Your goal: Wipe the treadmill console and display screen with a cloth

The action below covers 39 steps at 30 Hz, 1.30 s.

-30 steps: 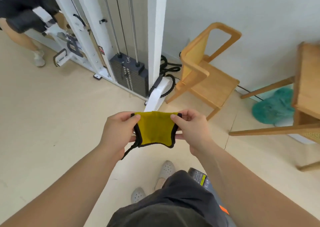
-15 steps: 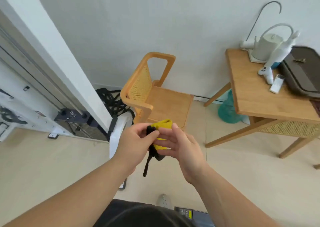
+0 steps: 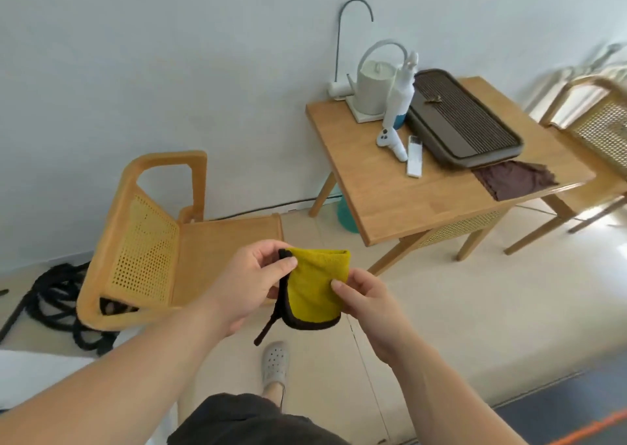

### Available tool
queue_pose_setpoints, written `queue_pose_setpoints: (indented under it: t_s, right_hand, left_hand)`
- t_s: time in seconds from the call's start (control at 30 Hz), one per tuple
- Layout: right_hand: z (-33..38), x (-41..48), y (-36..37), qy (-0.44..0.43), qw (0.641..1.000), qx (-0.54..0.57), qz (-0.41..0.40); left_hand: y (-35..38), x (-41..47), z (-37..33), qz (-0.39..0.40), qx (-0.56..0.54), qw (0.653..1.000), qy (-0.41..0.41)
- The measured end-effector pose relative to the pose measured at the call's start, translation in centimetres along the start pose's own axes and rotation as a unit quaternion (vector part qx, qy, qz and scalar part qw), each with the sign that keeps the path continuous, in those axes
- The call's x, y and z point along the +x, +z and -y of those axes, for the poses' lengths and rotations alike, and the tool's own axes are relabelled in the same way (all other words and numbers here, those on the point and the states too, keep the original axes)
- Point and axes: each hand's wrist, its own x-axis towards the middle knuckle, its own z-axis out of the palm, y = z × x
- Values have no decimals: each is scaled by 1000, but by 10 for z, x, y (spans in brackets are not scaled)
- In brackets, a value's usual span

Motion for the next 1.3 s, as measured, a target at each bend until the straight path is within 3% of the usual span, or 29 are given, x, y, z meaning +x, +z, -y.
queue_pose_setpoints:
  t_s: [0.3,0.43,0.6,0.9,1.13,1.3]
  right_hand:
    - [56,99,-39,49,993,-29,-105]
    - [67,133,-76,80,990,-54,-105]
    - [76,197,-130,114,986,-115,-51]
    - [91,298,-226,151,954,-221,135]
    - [92,324,-249,152,931,-257,209]
    - [82,321,-252,154,896,-337,245]
  left_hand:
    - [15,148,-29,63,-6,993,-100]
    - [36,194,-34,70,-29,988,-134]
    - [68,244,-25,47,-77,979,-183]
    - [155,293,-30,-99,-114,962,-229]
    - [197,298,-26,-205,-144,939,-236]
    - [206,289,-14,-207,-60,948,-236]
